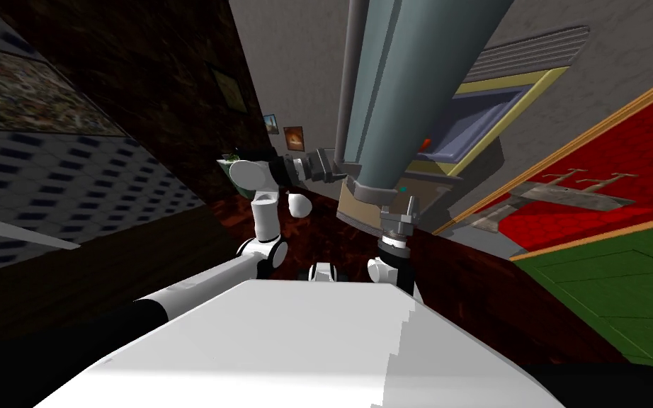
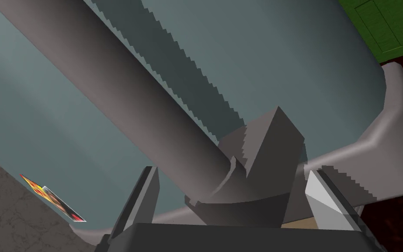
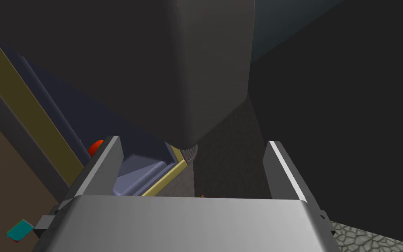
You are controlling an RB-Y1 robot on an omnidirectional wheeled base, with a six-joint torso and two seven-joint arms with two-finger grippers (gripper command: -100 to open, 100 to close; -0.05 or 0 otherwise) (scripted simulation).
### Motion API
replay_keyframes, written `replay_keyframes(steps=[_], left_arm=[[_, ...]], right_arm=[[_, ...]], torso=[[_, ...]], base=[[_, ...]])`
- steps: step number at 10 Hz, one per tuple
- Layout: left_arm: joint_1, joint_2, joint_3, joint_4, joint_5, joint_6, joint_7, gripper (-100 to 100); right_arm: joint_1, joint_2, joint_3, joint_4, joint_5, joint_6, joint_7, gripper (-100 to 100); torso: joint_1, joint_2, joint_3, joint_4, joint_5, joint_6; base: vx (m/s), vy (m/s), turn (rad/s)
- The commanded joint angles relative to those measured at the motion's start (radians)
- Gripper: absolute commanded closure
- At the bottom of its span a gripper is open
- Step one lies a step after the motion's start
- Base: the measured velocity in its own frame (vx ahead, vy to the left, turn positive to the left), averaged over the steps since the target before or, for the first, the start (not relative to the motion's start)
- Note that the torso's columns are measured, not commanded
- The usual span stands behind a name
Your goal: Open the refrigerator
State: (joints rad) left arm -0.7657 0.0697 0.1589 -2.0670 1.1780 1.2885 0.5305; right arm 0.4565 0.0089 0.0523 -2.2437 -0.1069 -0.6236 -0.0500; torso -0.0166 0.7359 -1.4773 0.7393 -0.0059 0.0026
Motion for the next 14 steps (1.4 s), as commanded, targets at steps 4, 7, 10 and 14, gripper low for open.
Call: replay_keyframes(steps=[4,7,10,14], left_arm=[[-0.03,-0.022,0.028,-0.126,0.122,0.115,0.141,-100],[-0.037,-0.027,0.035,-0.183,0.147,0.147,0.18,-100],[-0.037,-0.027,0.035,-0.188,0.153,0.147,0.18,-100],[-0.044,-0.033,0.043,-0.23,0.184,0.179,0.219,-100]], right_arm=[[0.014,0.001,0.0,-0.007,-0.004,-0.022,-0.006,0],[0.047,0.001,-0.01,-0.027,-0.011,-0.081,-0.014,0],[0.088,0.002,-0.017,-0.04,-0.017,-0.142,-0.023,0],[0.144,0.005,-0.026,-0.048,-0.024,-0.216,-0.029,0]], torso=[[0.027,-0.012,-0.012,0.002,0.015,-0.018],[0.042,-0.017,-0.016,0.006,0.023,-0.031],[0.045,-0.02,-0.022,0.009,0.028,-0.037],[0.046,-0.023,-0.025,0.008,0.031,-0.038]], base=[[0.086,-0.091,0.212],[0.041,-0.044,0.093],[0.04,-0.035,0.106],[0.044,-0.042,0.107]])
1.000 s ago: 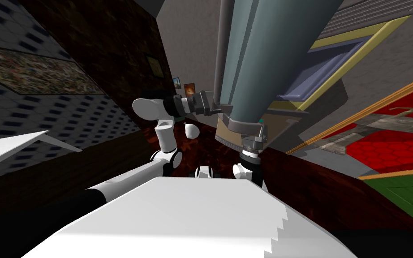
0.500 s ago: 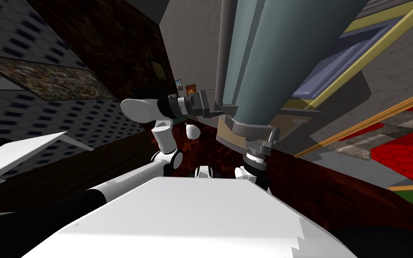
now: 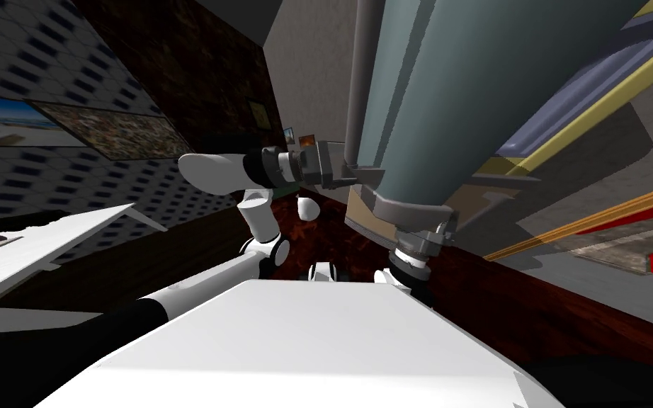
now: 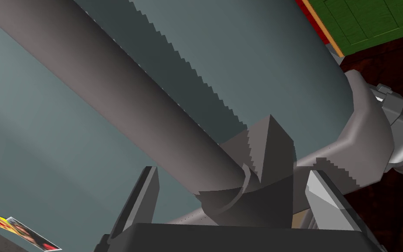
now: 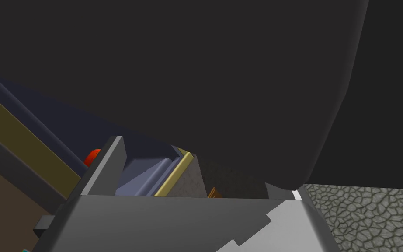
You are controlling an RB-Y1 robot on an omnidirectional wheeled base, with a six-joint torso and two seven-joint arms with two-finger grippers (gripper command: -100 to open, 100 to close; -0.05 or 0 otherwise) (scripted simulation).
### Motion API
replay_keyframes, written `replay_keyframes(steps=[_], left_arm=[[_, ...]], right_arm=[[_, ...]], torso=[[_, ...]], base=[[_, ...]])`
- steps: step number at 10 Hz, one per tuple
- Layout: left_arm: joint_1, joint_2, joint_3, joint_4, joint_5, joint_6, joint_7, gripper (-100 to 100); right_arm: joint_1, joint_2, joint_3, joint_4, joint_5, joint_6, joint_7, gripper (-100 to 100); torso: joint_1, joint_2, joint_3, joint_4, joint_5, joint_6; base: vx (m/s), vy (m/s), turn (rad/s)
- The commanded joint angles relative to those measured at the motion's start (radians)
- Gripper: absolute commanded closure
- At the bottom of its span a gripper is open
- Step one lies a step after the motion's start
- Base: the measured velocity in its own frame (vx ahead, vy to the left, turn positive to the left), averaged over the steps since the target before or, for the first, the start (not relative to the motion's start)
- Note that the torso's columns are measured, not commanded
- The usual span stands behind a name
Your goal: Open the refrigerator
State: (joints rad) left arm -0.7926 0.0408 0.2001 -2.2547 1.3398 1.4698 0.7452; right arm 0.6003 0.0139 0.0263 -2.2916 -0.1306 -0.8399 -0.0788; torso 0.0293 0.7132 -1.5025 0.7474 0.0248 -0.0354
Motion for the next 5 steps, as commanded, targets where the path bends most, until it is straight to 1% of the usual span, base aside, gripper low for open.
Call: replay_keyframes(steps=[1,2,3,4,5], left_arm=[[-0.017,-0.005,0.002,-0.042,0.022,-0.002,0.005,-100],[-0.024,-0.01,0.009,-0.067,0.053,0.03,0.044,-100],[-0.024,-0.01,0.009,-0.074,0.053,0.03,0.044,-100],[-0.024,-0.01,0.009,-0.085,0.053,0.03,0.044,-100],[-0.031,-0.016,0.017,-0.117,0.084,0.062,0.083,-100]], right_arm=[[0.01,0.0,-0.002,0.0,-0.001,-0.016,-0.001,0],[0.019,0.001,-0.002,0.002,-0.002,-0.031,-0.003,0],[0.032,0.002,-0.005,0.006,-0.004,-0.044,-0.004,0],[0.046,0.003,-0.007,0.017,-0.006,-0.048,-0.004,0],[0.058,0.004,-0.008,0.029,-0.007,-0.047,-0.004,0]], torso=[[-0.001,0.003,0.0,0.0,-0.001,0.006],[-0.003,0.005,0.002,-0.002,-0.003,0.011],[-0.007,0.003,0.0,-0.002,-0.004,0.01],[-0.011,0.004,0.001,-0.002,-0.005,0.015],[-0.014,0.008,0.003,-0.003,-0.007,0.021]], base=[[0.011,-0.001,0.003],[0.074,-0.025,0.147],[0.078,-0.041,0.314],[0.031,-0.028,0.097],[0.057,-0.073,0.284]])
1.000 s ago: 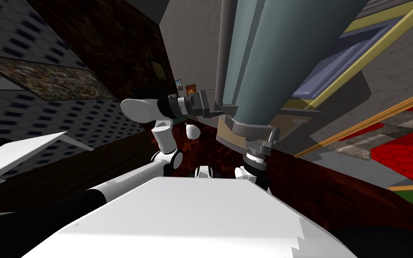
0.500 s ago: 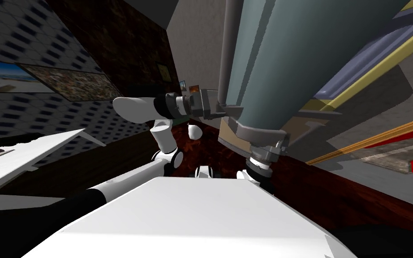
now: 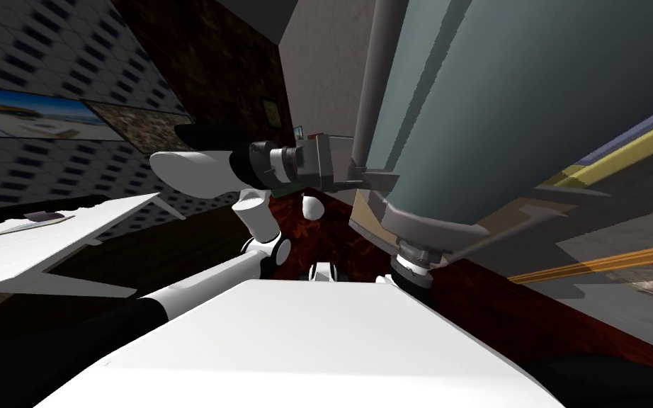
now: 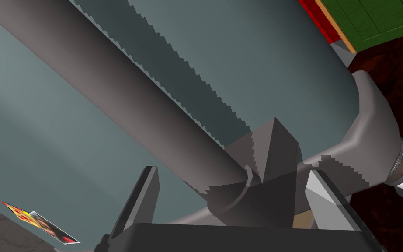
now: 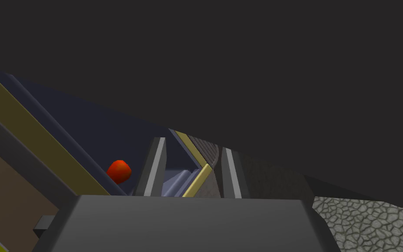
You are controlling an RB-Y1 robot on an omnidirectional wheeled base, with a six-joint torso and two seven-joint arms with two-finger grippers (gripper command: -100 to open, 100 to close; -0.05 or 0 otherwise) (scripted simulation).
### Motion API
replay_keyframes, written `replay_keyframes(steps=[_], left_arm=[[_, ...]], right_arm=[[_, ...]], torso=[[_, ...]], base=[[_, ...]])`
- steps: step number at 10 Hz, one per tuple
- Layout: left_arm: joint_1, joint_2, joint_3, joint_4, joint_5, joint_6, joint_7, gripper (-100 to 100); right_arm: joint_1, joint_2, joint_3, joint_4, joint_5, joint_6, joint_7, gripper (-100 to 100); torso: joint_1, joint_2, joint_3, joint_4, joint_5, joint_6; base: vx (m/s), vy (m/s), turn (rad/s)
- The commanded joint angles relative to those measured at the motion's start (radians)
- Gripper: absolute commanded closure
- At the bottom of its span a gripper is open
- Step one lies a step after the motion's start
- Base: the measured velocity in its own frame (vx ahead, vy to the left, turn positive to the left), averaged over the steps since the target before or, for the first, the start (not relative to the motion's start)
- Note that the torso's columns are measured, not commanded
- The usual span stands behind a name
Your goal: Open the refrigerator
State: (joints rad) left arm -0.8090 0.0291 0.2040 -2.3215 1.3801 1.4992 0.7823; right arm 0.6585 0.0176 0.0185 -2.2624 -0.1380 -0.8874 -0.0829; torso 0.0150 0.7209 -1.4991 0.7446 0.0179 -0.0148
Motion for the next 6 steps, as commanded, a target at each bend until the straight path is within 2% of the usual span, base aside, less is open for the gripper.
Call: replay_keyframes(steps=[1,2,3,6], left_arm=[[-0.015,-0.005,0.013,-0.06,0.043,0.033,0.046,-100],[-0.003,-0.004,0.013,-0.043,0.034,0.026,0.031,-100],[-0.003,-0.004,0.013,-0.046,0.036,0.029,0.034,0],[-0.003,-0.004,0.013,-0.045,0.036,0.028,0.033,0]], right_arm=[[0.009,0.002,-0.002,0.006,-0.002,-0.004,0.0,0],[0.017,0.002,-0.003,0.013,-0.003,-0.007,-0.001,0],[0.021,0.002,-0.003,0.016,-0.004,-0.007,-0.001,0],[0.022,0.003,-0.003,0.018,-0.004,-0.007,-0.001,0]], torso=[[-0.005,0.002,0.005,-0.002,-0.004,0.001],[-0.009,0.003,0.006,-0.003,-0.007,0.004],[-0.009,0.007,0.011,-0.005,-0.011,0.008],[-0.015,0.018,0.024,-0.006,-0.018,0.015]], base=[[0.067,-0.079,0.132],[0.008,-0.025,-0.02],[-0.012,-0.004,-0.01],[0.0,0.0,0.0]])
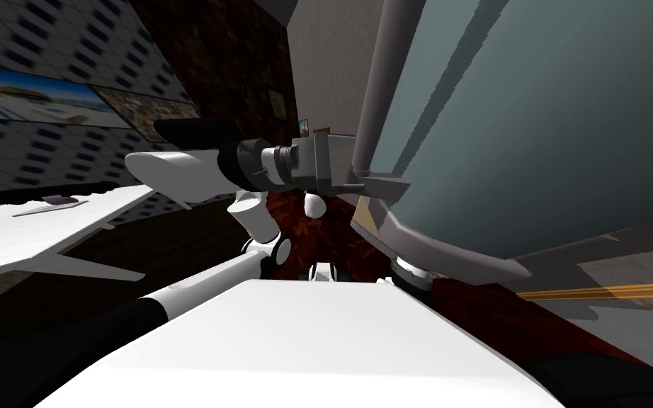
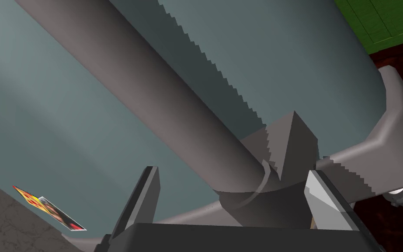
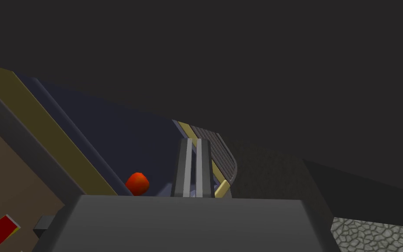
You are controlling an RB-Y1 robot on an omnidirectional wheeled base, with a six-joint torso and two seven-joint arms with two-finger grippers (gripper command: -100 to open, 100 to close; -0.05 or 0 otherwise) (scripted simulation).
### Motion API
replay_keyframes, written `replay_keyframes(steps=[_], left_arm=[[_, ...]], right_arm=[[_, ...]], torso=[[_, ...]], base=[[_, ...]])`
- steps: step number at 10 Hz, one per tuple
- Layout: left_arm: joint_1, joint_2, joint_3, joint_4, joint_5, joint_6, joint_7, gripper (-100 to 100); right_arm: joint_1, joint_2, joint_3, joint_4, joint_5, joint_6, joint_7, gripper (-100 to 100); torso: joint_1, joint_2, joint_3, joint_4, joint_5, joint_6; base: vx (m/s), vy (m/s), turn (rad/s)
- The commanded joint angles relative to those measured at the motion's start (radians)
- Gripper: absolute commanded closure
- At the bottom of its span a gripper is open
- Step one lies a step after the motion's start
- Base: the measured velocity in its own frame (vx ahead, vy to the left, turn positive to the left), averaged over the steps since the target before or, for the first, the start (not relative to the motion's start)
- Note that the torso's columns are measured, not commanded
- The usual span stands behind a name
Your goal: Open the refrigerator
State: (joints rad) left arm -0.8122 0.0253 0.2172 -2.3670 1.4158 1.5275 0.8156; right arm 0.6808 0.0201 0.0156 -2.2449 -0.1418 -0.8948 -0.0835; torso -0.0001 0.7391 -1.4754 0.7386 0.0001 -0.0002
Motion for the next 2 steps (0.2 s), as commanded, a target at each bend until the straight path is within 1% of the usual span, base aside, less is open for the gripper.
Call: replay_keyframes(steps=[1,2], left_arm=[[0.0,0.0,0.0,0.0,0.0,0.0,0.0,0],[0.0,0.0,0.0,0.0,0.0,0.0,0.0,0]], right_arm=[[0.0,0.0,0.0,0.0,0.0,0.0,0.0,0],[0.0,0.0,0.0,0.0,0.0,0.0,0.0,0]], torso=[[-0.001,0.001,0.001,0.0,0.0,0.0],[-0.001,0.0,0.0,0.0,0.0,0.0]], base=[[0.0,0.0,0.0],[0.0,0.0,0.0]])
